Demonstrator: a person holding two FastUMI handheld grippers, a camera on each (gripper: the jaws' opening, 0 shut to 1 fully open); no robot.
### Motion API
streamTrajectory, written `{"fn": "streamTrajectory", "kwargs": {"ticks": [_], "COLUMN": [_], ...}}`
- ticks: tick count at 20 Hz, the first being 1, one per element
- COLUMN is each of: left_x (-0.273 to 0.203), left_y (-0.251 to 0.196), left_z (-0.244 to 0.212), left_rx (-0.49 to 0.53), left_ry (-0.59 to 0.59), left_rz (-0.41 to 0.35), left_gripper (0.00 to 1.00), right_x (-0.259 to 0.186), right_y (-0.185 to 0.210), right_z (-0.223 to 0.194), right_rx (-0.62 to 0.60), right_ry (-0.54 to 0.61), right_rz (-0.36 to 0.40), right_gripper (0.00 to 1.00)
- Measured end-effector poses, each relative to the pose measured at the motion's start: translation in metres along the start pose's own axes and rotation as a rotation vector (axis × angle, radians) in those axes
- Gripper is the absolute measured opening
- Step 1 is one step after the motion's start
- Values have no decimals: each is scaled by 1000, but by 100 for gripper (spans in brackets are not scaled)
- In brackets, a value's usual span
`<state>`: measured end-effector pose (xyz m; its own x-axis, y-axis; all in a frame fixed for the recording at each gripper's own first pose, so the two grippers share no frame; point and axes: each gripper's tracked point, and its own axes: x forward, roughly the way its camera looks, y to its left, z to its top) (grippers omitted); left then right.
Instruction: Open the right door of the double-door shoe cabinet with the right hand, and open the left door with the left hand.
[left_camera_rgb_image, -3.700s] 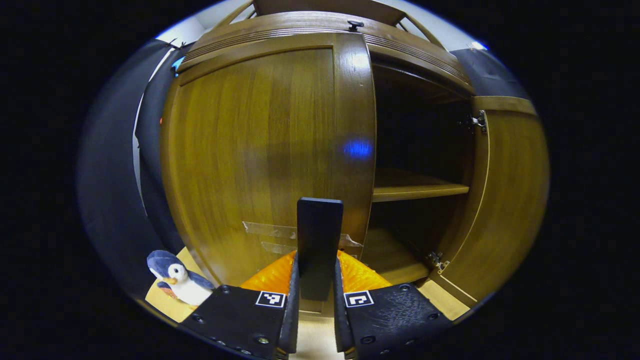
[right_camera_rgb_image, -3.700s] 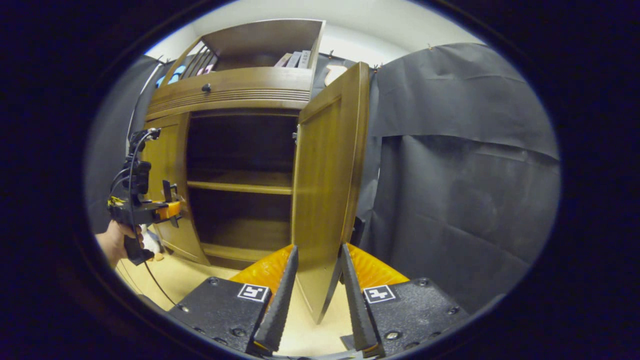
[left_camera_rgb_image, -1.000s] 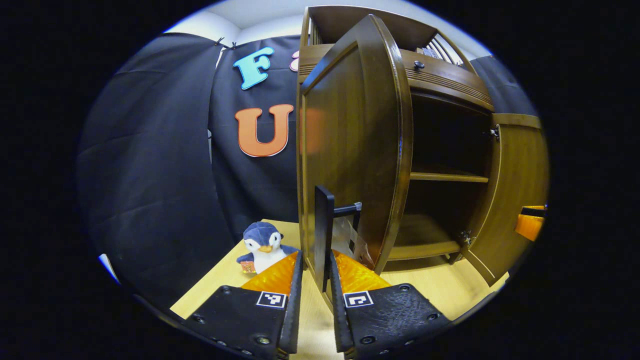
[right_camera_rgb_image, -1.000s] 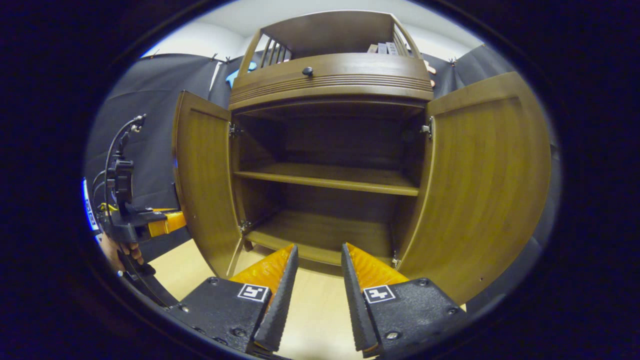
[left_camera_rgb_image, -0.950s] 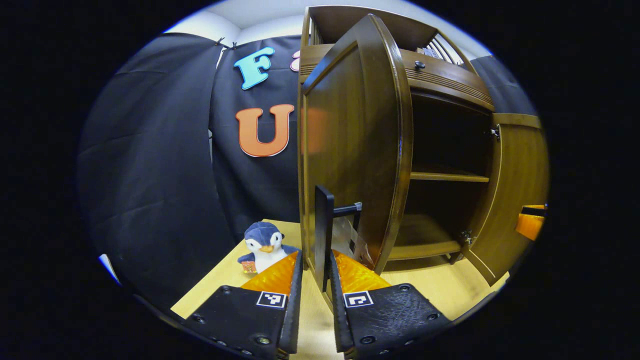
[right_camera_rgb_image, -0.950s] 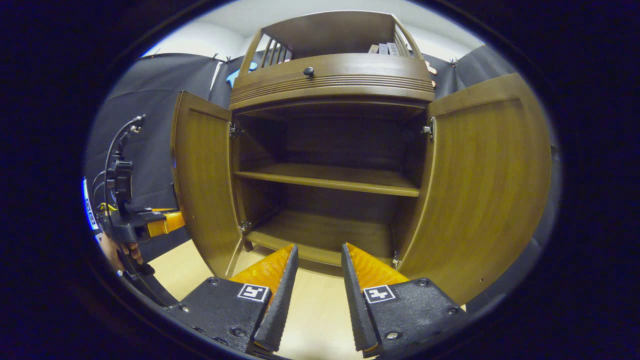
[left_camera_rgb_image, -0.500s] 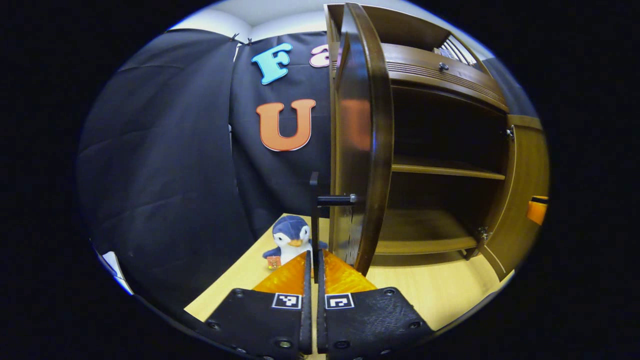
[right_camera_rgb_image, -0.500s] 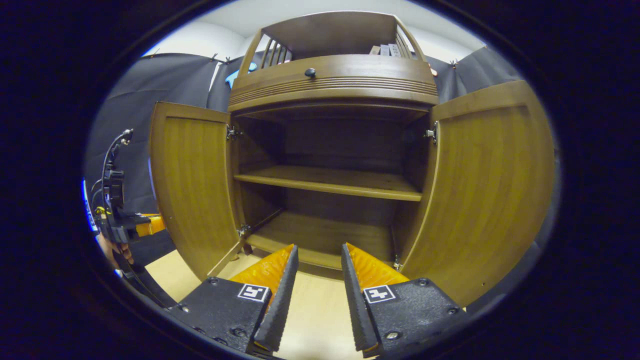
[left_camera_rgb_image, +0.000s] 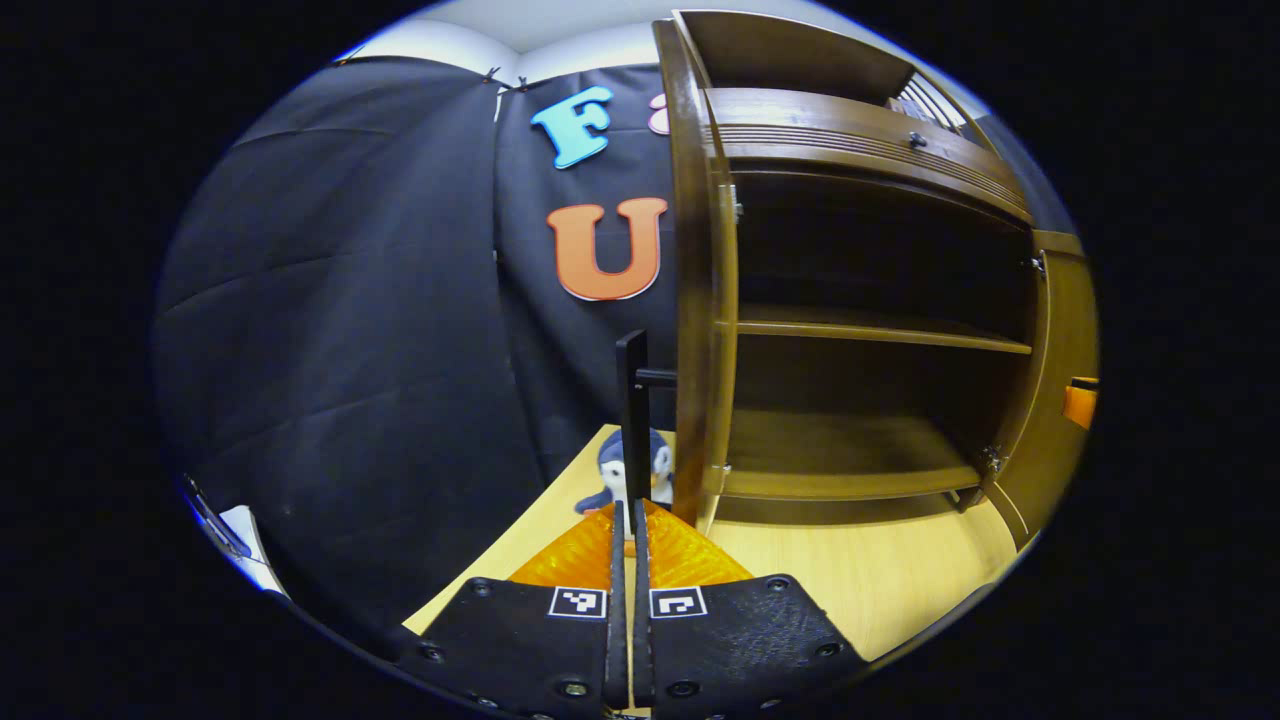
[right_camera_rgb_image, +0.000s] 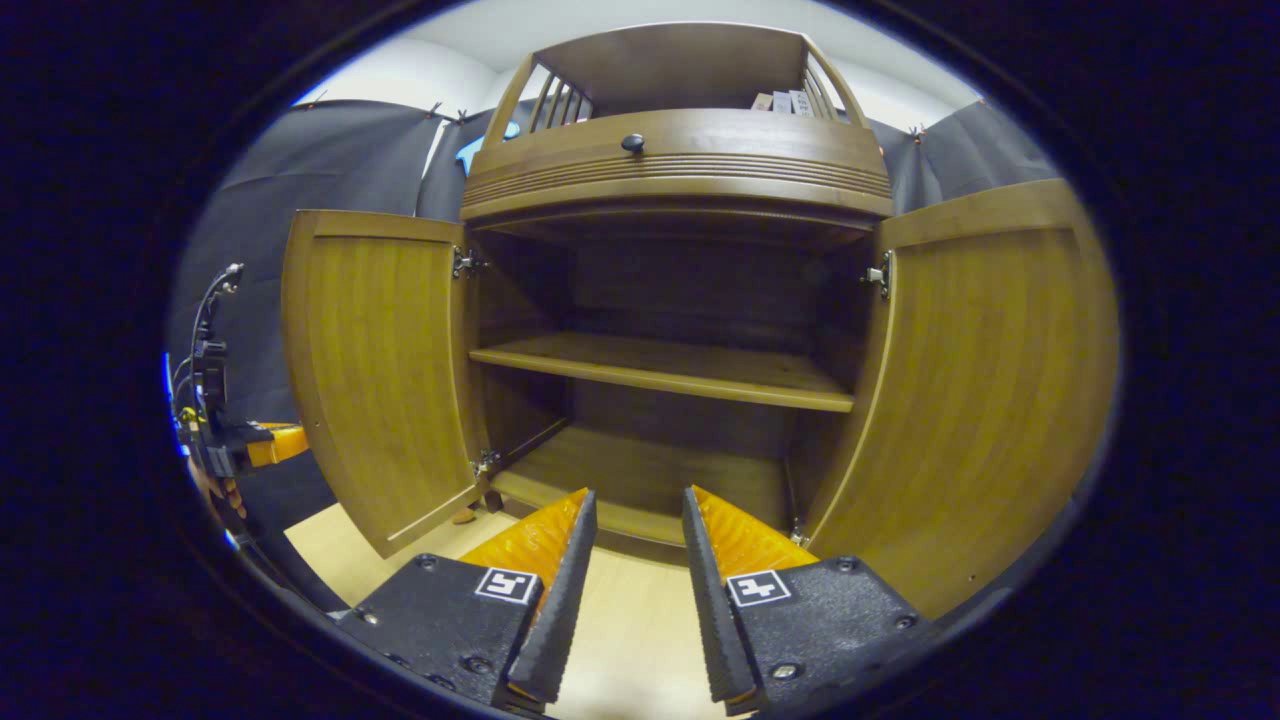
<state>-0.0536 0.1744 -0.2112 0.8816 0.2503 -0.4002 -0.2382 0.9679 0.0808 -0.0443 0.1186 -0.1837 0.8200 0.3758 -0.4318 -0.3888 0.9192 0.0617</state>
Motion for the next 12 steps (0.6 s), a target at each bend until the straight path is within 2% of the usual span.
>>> {"fn": "streamTrajectory", "kwargs": {"ticks": [3, 4, 7, 8, 9, 10, 11, 12], "left_x": [-5, -8, -18, -20, -22, -24, -28, -31], "left_y": [9, 9, 3, -4, -10, -17, -23, -30], "left_z": [7, 10, 22, 26, 30, 36, 40, 43], "left_rx": [-49, -53, -28, -21, -11, -2, 7, 14], "left_ry": [-1, -9, -35, -38, -46, -64, -85, -99], "left_rz": [12, 13, 25, 14, 5, -7, -19, -31], "left_gripper": [2, 7, 8, 27, 29, 27, 34, 54], "right_x": [4, 5, 3, 3, 2, 1, 0, -1], "right_y": [4, 5, 5, 3, 1, -1, -3, -6], "right_z": [3, 6, 15, 18, 20, 21, 23, 24], "right_rx": [-1, 0, -6, -9, -13, -15, -16, -13], "right_ry": [5, -1, -23, -31, -37, -42, -46, -51], "right_rz": [11, 13, 4, 0, -9, -16, -23, -30], "right_gripper": [55, 55, 55, 55, 55, 55, 55, 55]}}
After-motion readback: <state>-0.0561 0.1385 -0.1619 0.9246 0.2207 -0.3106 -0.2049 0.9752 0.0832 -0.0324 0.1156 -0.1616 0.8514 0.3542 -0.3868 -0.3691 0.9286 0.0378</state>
